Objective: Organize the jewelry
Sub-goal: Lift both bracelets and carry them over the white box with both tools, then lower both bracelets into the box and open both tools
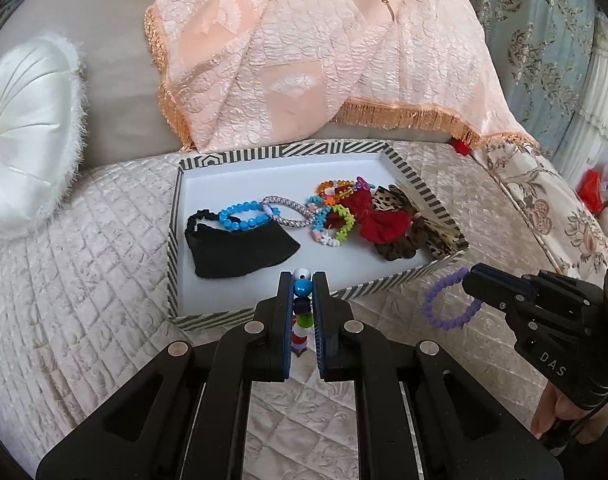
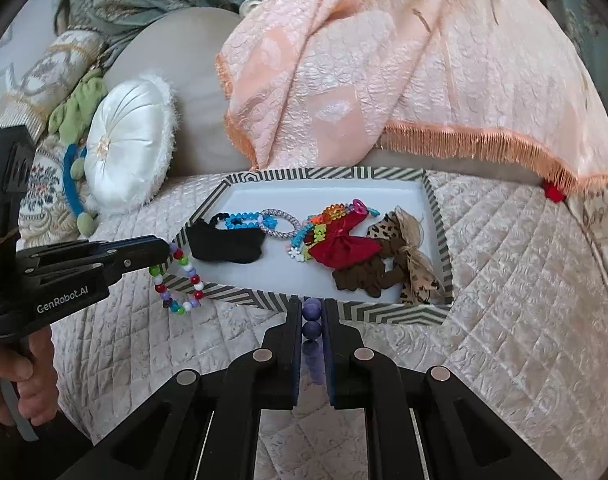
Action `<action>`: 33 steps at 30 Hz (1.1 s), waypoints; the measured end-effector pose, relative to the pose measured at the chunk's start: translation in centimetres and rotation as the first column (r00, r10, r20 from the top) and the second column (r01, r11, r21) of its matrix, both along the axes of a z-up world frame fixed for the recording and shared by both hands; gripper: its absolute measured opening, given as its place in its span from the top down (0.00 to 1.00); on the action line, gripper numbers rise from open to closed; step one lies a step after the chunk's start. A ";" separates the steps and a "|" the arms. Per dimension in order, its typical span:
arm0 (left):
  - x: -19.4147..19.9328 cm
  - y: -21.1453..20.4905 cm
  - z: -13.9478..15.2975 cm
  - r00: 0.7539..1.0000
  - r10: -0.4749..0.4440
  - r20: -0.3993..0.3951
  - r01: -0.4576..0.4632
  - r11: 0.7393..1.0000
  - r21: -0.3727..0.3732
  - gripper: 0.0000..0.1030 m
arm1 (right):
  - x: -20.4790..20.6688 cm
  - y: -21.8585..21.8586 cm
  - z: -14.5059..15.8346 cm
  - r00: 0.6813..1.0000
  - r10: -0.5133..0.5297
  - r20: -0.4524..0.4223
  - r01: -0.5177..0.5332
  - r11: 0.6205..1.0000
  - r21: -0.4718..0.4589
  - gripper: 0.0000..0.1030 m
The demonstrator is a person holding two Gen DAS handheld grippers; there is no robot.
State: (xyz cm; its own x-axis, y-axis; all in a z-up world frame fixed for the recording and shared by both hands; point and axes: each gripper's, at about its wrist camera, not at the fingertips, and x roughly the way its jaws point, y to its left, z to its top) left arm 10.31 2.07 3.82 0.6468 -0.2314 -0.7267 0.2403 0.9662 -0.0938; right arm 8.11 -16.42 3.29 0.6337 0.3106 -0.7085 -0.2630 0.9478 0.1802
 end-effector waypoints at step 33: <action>8.2 2.7 -3.1 0.989 0.087 -0.123 -0.105 0.982 -0.157 0.92 | 8.2 4.9 0.5 0.999 -0.007 0.038 0.002 0.991 0.134 0.92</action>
State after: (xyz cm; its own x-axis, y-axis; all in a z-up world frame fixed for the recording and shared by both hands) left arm 18.49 4.72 0.73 0.5861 -0.2936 -0.7552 0.1257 0.9537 -0.2733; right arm 16.30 -11.49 3.81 0.6609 0.3982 -0.6361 -0.2683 0.9170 0.2953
